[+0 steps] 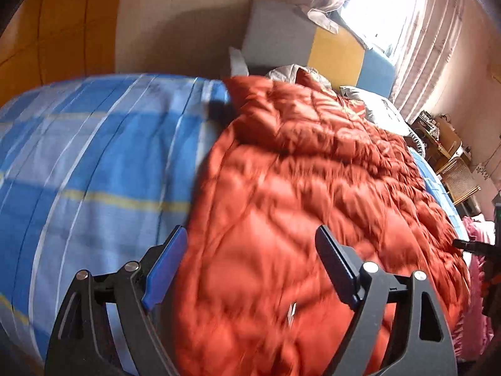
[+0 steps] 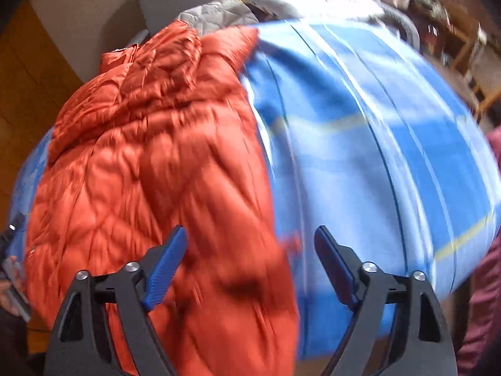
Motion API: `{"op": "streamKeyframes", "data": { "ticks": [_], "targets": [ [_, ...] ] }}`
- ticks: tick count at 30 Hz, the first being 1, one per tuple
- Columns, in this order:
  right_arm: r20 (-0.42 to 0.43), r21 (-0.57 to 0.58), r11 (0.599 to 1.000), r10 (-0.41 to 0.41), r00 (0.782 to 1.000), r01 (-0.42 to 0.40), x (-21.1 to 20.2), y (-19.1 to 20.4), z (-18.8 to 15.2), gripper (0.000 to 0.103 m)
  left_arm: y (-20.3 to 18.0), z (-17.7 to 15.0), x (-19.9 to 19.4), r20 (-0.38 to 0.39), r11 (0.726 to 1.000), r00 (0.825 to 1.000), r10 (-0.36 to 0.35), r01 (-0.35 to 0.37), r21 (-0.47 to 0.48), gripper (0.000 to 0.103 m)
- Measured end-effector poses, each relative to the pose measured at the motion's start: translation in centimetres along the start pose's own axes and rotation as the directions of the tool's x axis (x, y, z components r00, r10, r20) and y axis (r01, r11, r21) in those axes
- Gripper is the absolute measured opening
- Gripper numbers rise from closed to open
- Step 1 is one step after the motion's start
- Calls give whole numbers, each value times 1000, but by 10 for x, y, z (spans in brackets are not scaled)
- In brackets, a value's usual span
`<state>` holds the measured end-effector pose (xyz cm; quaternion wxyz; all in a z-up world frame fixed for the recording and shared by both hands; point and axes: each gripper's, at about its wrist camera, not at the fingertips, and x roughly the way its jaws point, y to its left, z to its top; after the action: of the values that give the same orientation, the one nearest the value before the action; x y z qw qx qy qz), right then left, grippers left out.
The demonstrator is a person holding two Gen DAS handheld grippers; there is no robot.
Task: Fold large clothes
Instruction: 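Press and smooth the folded jacket with both tools, then move away, then grasp the orange jacket's edge with both tools side by side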
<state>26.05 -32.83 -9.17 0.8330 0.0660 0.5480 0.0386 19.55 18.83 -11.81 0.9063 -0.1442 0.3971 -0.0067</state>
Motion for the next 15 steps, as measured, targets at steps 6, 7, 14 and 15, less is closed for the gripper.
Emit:
{"op": "streamKeyframes", "data": {
  "ticks": [6,7,14,15],
  "targets": [
    [-31,46,993,106,994,-105,-10,-13,-50,63,27,-41,-19,-59,995,998,-35,29,-94,61],
    [-32,47,992,120,992,-119,-11,-13,-56,62,28,-49,-20,-75,993,996,-53,45,-107,61],
    [-59,3,988,157,986,-157,-7,-3,-82,57,14,-80,-27,-98,995,993,-72,65,-75,60],
    [-59,-4,988,155,986,-155,-6,-2,-83,56,11,-82,-27,-97,996,993,-72,66,-63,58]
  ]
}}
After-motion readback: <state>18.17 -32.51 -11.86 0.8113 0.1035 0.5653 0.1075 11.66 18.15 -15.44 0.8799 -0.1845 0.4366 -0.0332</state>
